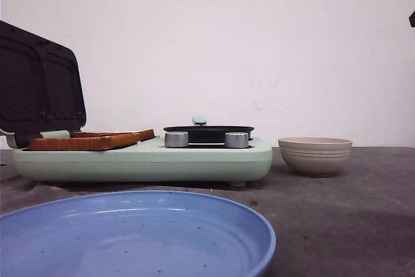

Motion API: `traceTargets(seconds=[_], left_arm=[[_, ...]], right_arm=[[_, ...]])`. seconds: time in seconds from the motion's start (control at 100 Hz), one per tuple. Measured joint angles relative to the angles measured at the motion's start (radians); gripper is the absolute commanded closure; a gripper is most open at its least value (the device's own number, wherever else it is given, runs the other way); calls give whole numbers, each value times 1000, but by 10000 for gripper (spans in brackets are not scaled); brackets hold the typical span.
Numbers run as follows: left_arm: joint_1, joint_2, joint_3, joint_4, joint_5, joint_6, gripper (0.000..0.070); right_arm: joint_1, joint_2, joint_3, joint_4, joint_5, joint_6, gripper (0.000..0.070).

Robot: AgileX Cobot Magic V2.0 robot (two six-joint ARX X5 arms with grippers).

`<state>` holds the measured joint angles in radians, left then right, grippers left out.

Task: Make breakfast with bread and shrimp

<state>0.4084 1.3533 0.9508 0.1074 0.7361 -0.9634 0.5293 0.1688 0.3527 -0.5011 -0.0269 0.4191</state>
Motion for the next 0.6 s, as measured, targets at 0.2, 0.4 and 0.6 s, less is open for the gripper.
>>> traceTargets(seconds=[0.2, 0.4, 0.6], left_arm=[[-2, 71, 0, 79, 30, -84, 147], [-7, 80, 0, 93, 31, -98, 243], [-7, 80, 0, 100, 30, -98, 384]], right_arm=[[0, 0, 0, 4, 0, 0, 260], [0, 0, 0, 4, 0, 0, 260], [0, 0, 0, 4, 0, 0, 260]])
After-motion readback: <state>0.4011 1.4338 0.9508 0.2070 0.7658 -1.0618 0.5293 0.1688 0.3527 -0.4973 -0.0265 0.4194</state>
